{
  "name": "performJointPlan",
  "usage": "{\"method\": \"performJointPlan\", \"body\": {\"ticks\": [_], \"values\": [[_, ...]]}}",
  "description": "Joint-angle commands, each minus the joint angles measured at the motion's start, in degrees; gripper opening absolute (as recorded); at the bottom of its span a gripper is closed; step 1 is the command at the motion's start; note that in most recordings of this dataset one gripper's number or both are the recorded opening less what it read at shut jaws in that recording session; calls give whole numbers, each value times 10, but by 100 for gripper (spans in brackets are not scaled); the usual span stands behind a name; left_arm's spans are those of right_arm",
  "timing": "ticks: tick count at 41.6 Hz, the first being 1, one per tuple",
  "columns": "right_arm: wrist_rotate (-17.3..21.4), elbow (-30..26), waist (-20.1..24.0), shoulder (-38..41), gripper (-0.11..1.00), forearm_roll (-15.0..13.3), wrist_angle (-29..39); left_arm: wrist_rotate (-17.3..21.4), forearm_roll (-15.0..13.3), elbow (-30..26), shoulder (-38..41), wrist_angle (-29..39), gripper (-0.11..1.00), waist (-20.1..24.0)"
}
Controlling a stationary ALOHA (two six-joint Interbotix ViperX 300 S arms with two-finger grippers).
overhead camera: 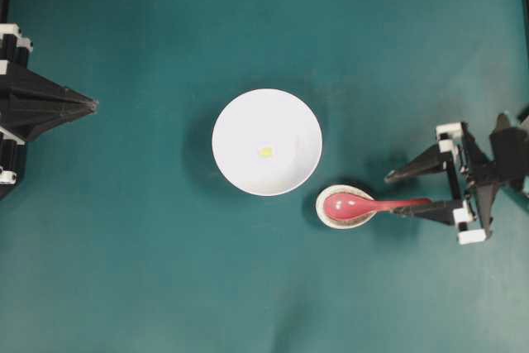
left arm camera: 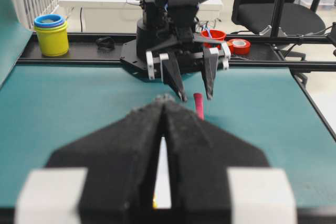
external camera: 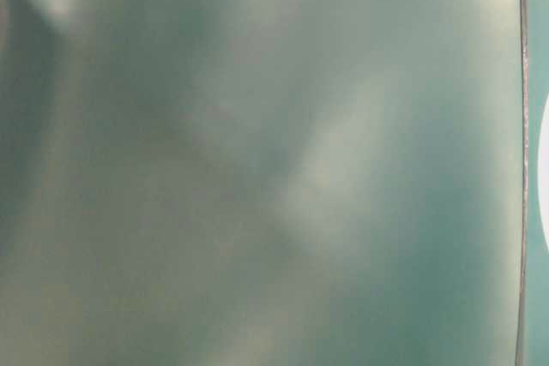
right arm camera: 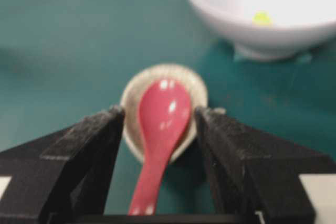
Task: Scoop the yellow hexagonal prism block from the bowl with a spoon using the right arm.
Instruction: 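Close the right gripper on the red spoon's handle end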
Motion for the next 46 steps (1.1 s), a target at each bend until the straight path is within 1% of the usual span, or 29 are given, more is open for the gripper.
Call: {"method": "performJointPlan", "body": {"ticks": [1,7,10,18,34,39,41,43,46], "values": [[3,-11,21,31,60,24,-19,-1,2,-13,3,-3,0,-1],[4,-17,43,65,60,57,-18,-2,2,-13,2,-3,0,-1],[4,-17,50,72,60,64,-13,-2,2,-13,3,-3,0,-1],[4,-15,56,73,60,68,11,-2,2,-13,2,-3,0,-1],[3,-19,57,73,59,67,12,-1,2,-13,2,-1,0,3],[-1,-21,57,73,53,66,14,-2,2,-13,2,-2,0,4],[-1,-21,57,72,48,66,16,-2,2,-14,1,-4,0,4],[-1,-21,57,73,40,67,17,-2,2,-14,1,-4,0,4],[-1,-25,57,72,25,67,16,-2,2,-15,-1,-4,0,4]]}}
